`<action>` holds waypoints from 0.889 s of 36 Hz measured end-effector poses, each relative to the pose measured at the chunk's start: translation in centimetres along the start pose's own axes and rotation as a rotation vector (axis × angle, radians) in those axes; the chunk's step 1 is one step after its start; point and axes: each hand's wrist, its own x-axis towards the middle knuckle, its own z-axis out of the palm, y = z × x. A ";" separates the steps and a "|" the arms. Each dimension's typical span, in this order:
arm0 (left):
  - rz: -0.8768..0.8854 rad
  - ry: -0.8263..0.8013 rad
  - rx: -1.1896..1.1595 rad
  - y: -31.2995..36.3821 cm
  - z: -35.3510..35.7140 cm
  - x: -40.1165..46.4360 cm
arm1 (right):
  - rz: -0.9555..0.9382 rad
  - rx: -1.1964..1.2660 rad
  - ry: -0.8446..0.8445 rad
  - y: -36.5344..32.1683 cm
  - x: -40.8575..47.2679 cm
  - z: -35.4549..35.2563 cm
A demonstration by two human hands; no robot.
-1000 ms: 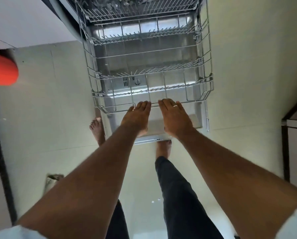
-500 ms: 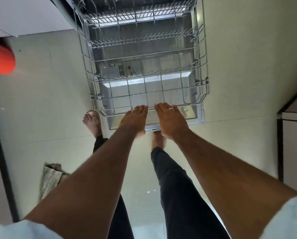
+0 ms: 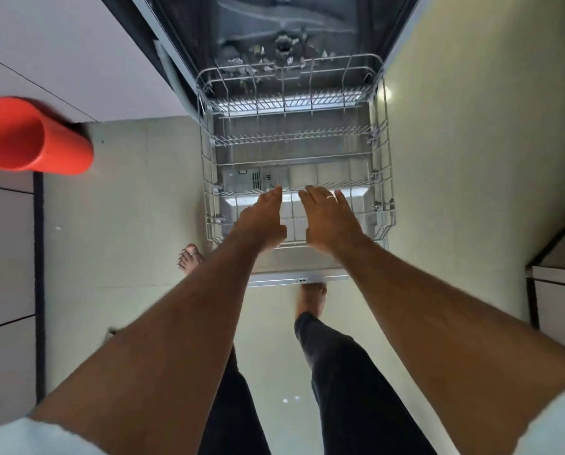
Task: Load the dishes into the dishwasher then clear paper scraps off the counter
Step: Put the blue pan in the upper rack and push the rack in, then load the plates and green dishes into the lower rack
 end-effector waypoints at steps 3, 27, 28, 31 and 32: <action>-0.005 0.059 -0.041 0.8 -3.7 -1.2 | 0.007 0.037 0.057 -1.1 0.5 -4.1; -0.041 1.087 -0.203 -8.2 -44.2 -26.2 | -0.475 0.056 0.589 -30.3 0.1 -41.2; -0.050 1.105 -0.218 -9.2 -45.5 -27.3 | -0.495 0.039 0.602 -32.1 0.1 -41.7; -0.058 1.142 -0.235 -12.4 -48.6 -30.1 | -0.552 0.021 0.619 -37.8 0.3 -43.3; -0.058 1.150 -0.238 -13.6 -49.5 -30.9 | -0.566 0.023 0.625 -39.8 0.5 -43.8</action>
